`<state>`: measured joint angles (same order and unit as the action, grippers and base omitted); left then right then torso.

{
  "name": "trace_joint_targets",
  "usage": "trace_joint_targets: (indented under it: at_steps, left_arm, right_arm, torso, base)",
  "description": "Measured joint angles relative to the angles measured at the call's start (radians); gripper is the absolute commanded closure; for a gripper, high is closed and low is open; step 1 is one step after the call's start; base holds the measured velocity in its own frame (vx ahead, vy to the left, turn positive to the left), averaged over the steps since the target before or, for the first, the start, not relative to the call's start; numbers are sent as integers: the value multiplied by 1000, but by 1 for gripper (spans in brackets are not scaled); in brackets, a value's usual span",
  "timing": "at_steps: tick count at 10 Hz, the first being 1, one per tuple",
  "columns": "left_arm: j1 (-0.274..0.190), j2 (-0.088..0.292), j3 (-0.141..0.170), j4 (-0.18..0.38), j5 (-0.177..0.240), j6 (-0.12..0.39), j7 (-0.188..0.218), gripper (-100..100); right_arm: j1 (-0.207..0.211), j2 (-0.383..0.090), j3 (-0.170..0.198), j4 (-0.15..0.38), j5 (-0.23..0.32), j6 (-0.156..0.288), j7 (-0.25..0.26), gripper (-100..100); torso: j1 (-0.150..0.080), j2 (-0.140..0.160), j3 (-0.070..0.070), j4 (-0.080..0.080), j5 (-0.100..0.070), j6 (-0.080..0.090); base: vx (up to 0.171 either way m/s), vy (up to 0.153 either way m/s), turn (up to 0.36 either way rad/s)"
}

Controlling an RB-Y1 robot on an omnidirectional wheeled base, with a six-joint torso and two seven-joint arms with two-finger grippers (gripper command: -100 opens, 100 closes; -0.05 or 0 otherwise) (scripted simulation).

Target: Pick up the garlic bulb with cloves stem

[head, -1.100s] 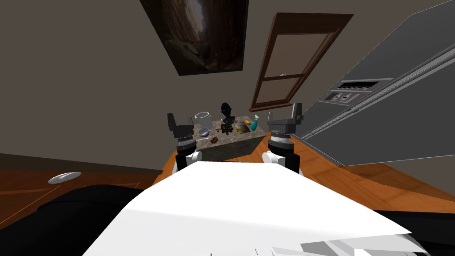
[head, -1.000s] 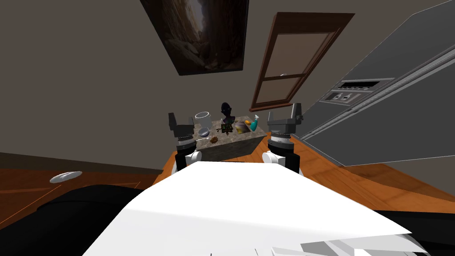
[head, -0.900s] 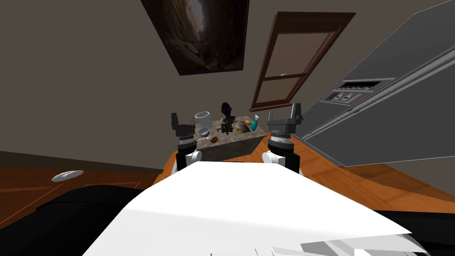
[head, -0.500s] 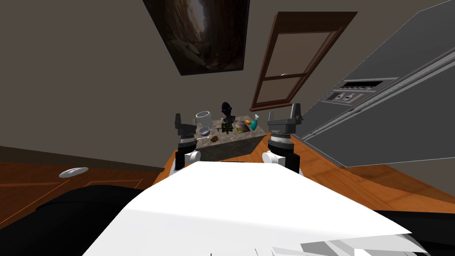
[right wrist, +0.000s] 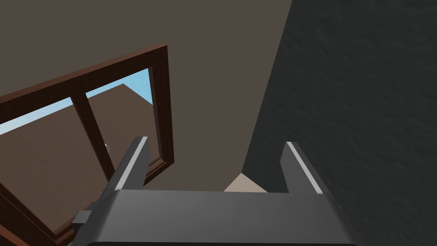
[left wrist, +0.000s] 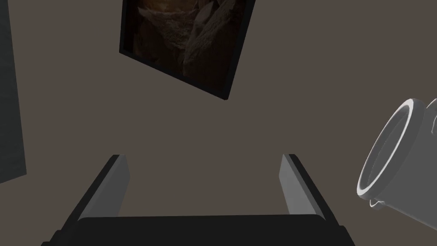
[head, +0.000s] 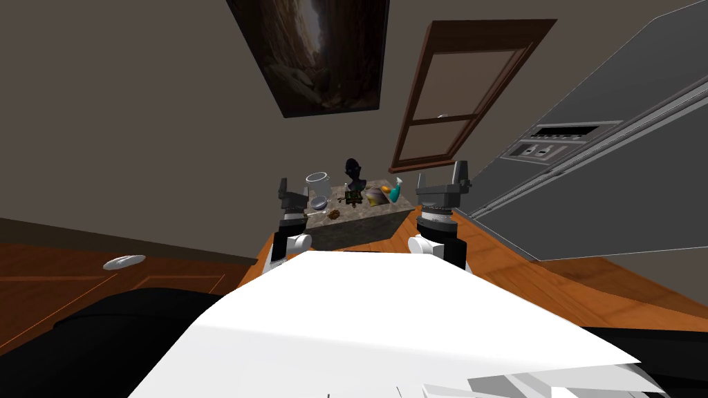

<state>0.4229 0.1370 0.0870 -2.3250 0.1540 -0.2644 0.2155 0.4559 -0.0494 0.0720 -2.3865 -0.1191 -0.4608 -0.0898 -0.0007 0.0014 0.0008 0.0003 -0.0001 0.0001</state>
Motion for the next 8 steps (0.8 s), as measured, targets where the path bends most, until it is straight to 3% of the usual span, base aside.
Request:
trace_joint_targets:
  at_steps: [8]
  left_arm:
    - [-30, 11, 2, 9, 86, 237, 70, -100]
  right_arm:
    - [0, 0, 0, 0, 0, 0, 0, 0]
  torso:
    - [0, 0, 0, 0, 0, 0]
  base:
    - [-27, -8, 23]
